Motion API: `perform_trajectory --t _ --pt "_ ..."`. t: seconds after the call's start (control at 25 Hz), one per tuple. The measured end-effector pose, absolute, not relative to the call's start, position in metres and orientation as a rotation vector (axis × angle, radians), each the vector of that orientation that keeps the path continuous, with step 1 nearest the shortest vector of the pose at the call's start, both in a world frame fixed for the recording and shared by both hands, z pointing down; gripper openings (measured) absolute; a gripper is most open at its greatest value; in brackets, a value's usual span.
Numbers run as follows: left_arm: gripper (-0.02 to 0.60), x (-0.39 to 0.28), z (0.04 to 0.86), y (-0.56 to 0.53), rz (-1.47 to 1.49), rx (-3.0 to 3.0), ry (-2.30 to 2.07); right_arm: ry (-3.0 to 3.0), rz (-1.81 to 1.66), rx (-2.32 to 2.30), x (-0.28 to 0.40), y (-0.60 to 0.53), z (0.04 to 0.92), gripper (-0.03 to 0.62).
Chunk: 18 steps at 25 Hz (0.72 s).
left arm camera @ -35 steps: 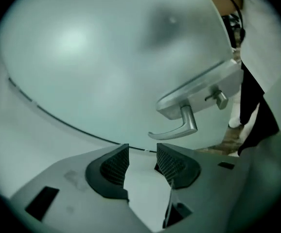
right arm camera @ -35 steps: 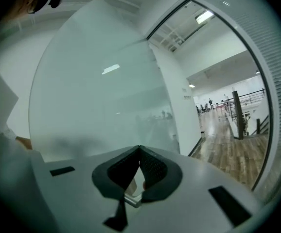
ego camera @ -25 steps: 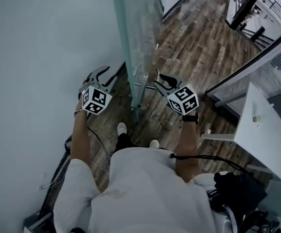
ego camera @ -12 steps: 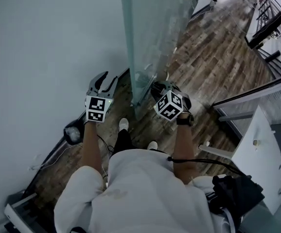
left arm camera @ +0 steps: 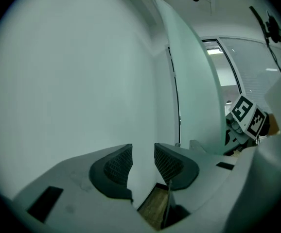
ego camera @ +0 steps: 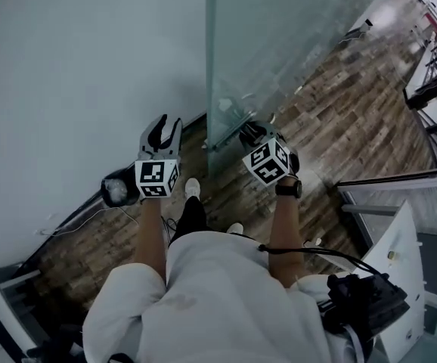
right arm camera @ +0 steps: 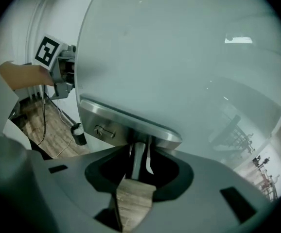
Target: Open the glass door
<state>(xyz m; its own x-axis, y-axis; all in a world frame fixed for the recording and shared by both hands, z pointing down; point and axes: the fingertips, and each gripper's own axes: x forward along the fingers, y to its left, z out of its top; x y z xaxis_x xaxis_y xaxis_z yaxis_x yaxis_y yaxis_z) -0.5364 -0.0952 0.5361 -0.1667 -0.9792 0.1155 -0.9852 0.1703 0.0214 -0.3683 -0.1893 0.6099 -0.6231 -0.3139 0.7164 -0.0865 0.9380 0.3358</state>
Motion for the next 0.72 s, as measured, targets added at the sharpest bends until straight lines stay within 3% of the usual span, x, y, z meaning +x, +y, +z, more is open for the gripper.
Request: perform_trajectory --t 0.4,0.72 --pt "0.023 -0.573 0.537 -0.065 0.04 1.803 -2.446 -2.092 -0.685 0.435 -0.439 -0.211 0.615 0.126" --pt "0.009 -0.602 0.548 -0.063 0.073 1.726 -2.482 -2.072 -0.689 0.467 -0.494 -0.235 0.618 0.126"
